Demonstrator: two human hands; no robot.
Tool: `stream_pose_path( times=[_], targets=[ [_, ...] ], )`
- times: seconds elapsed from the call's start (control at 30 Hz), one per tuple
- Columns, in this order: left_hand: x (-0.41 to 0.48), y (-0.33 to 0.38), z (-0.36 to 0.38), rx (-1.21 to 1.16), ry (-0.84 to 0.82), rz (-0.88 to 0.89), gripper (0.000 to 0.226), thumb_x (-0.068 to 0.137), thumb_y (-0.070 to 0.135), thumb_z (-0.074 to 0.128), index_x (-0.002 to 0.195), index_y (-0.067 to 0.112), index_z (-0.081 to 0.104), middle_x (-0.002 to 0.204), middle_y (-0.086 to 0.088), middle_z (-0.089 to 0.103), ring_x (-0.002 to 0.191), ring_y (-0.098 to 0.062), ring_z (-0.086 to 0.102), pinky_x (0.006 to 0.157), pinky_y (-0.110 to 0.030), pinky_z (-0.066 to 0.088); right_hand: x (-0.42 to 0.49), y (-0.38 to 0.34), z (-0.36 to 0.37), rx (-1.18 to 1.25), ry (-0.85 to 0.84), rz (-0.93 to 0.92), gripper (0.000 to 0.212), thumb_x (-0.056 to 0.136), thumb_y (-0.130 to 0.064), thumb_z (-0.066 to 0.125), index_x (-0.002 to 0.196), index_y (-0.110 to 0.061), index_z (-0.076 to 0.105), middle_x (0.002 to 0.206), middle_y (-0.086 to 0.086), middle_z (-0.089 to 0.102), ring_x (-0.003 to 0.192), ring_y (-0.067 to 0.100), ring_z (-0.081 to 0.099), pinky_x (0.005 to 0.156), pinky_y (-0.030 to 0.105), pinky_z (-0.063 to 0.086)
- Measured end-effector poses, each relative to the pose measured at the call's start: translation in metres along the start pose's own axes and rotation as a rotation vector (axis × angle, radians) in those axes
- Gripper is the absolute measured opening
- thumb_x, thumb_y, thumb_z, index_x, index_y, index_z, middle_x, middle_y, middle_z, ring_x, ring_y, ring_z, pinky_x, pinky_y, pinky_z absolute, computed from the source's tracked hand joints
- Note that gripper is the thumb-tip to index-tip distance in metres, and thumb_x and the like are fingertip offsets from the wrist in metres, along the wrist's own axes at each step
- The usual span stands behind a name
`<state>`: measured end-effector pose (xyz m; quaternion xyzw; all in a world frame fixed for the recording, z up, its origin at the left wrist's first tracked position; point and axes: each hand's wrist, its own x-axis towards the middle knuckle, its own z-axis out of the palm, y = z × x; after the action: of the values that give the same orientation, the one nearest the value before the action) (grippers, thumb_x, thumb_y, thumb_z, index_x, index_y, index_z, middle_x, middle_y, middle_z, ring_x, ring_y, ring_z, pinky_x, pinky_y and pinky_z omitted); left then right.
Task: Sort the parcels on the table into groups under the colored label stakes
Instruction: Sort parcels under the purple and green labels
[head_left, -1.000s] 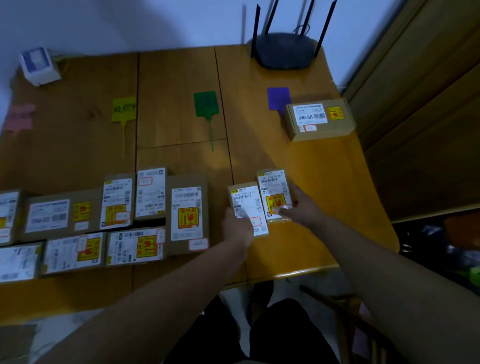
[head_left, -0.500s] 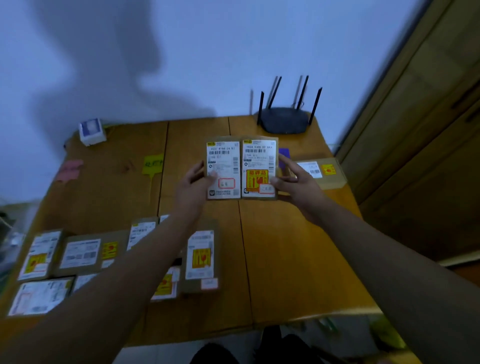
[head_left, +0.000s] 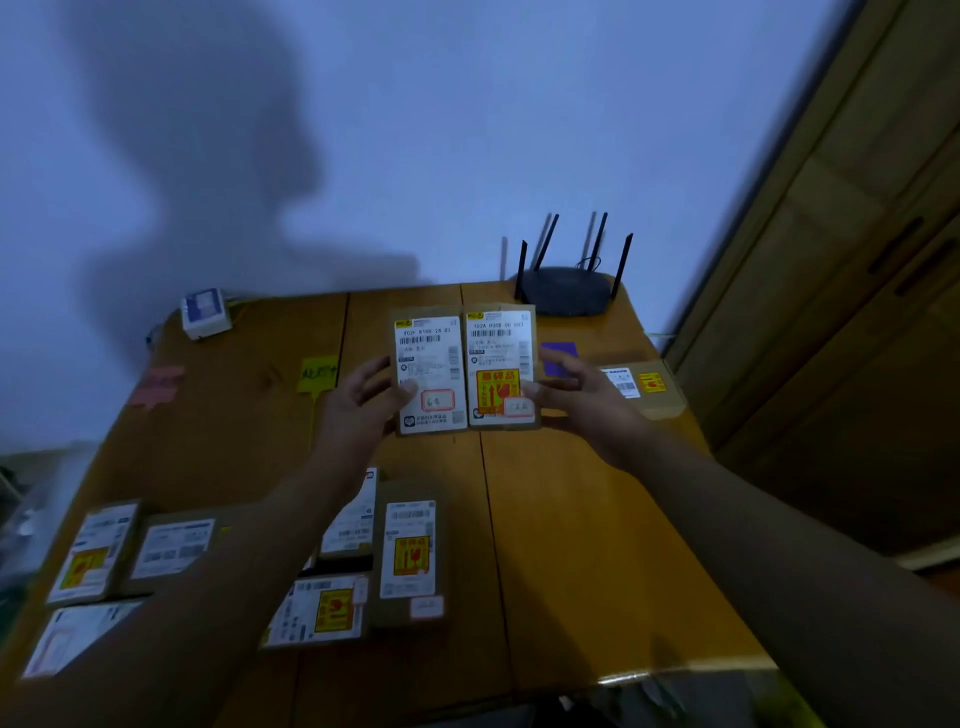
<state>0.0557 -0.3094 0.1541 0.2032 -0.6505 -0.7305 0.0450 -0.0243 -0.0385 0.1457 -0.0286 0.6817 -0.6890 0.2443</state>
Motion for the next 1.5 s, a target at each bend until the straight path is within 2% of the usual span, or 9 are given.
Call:
stream_pose_path(
  times=[0.23,0.47,0.73,0.83,1.03,1.33,1.37,1.43,1.5],
  targets=[
    [-0.008,-0.034,-0.014,0.032,-0.060,-0.163,0.054,0.089,0.010,0.075,0.138,0.023,0.057,0.117,-0.008,0.075,0.099,-0.024,0.077,0.074,-0.035,0.064,-0.018,0.032,0.005,-0.036,0.008,0.156,0.062,0.086,-0.016,0.083,0.140,-0.032,0.057,0.123,0.012,0.074,0.107,0.026,0.077,0.092,0.050,0.063],
    [-0.015,-0.060,-0.034,0.076,-0.144,-0.337,0.063,0.086,0.010,0.078,0.142,0.019,0.052,0.123,-0.012,0.070,0.102,-0.028,0.074,0.083,-0.043,0.063,-0.030,0.057,0.015,-0.092,0.000,0.265,0.053,0.089,-0.016,0.081,0.134,-0.032,0.058,0.119,0.013,0.074,0.105,0.028,0.077,0.094,0.053,0.061],
    [-0.010,-0.068,-0.052,0.114,-0.124,-0.349,0.062,0.088,0.012,0.078,0.144,0.015,0.051,0.124,-0.011,0.068,0.103,-0.025,0.072,0.076,-0.034,0.061,-0.015,0.084,0.030,-0.086,0.000,0.290,0.063,0.089,-0.019,0.081,0.145,-0.025,0.053,0.122,0.016,0.074,0.106,0.029,0.077,0.087,0.046,0.064],
    [0.001,-0.071,-0.049,0.105,-0.079,-0.336,0.062,0.089,0.014,0.078,0.145,0.014,0.051,0.125,-0.009,0.069,0.099,-0.022,0.074,0.071,-0.030,0.062,0.004,0.093,0.028,-0.098,0.026,0.298,0.064,0.091,-0.018,0.079,0.148,-0.020,0.052,0.119,0.014,0.076,0.105,0.027,0.077,0.089,0.046,0.064],
    [0.046,-0.076,-0.036,0.077,0.034,-0.354,0.061,0.088,0.015,0.078,0.143,0.016,0.052,0.122,-0.010,0.072,0.100,-0.026,0.076,0.078,-0.037,0.063,0.084,0.104,0.006,-0.119,0.125,0.364,0.061,0.099,-0.014,0.068,0.155,-0.016,0.043,0.124,0.015,0.073,0.111,0.030,0.072,0.090,0.047,0.061],
    [0.097,-0.096,-0.009,0.079,0.097,-0.400,0.055,0.089,0.017,0.076,0.140,0.020,0.055,0.123,-0.008,0.073,0.103,-0.024,0.075,0.081,-0.037,0.063,0.191,0.121,0.002,-0.188,0.071,0.519,0.058,0.103,-0.018,0.062,0.156,-0.015,0.041,0.126,0.013,0.072,0.107,0.027,0.072,0.103,0.053,0.055],
    [0.101,-0.100,-0.007,0.077,0.099,-0.398,0.055,0.090,0.016,0.076,0.141,0.020,0.054,0.124,-0.009,0.072,0.104,-0.024,0.075,0.081,-0.036,0.064,0.197,0.123,0.004,-0.200,0.061,0.535,0.056,0.103,-0.018,0.061,0.155,-0.015,0.042,0.120,0.010,0.073,0.099,0.023,0.072,0.099,0.051,0.058],
    [0.105,-0.104,-0.001,0.085,0.102,-0.388,0.055,0.090,0.017,0.077,0.140,0.021,0.055,0.125,-0.007,0.071,0.106,-0.024,0.074,0.085,-0.037,0.063,0.203,0.126,0.009,-0.202,0.043,0.540,0.048,0.104,-0.017,0.059,0.150,-0.014,0.046,0.106,0.004,0.072,0.086,0.016,0.068,0.077,0.041,0.060],
    [0.109,-0.107,0.004,0.096,0.107,-0.384,0.054,0.090,0.017,0.077,0.139,0.021,0.055,0.124,-0.006,0.072,0.107,-0.023,0.073,0.090,-0.041,0.062,0.209,0.129,0.012,-0.182,0.042,0.537,0.041,0.106,-0.016,0.056,0.147,-0.014,0.049,0.108,0.003,0.070,0.088,0.017,0.067,0.072,0.036,0.057]
  ],
)
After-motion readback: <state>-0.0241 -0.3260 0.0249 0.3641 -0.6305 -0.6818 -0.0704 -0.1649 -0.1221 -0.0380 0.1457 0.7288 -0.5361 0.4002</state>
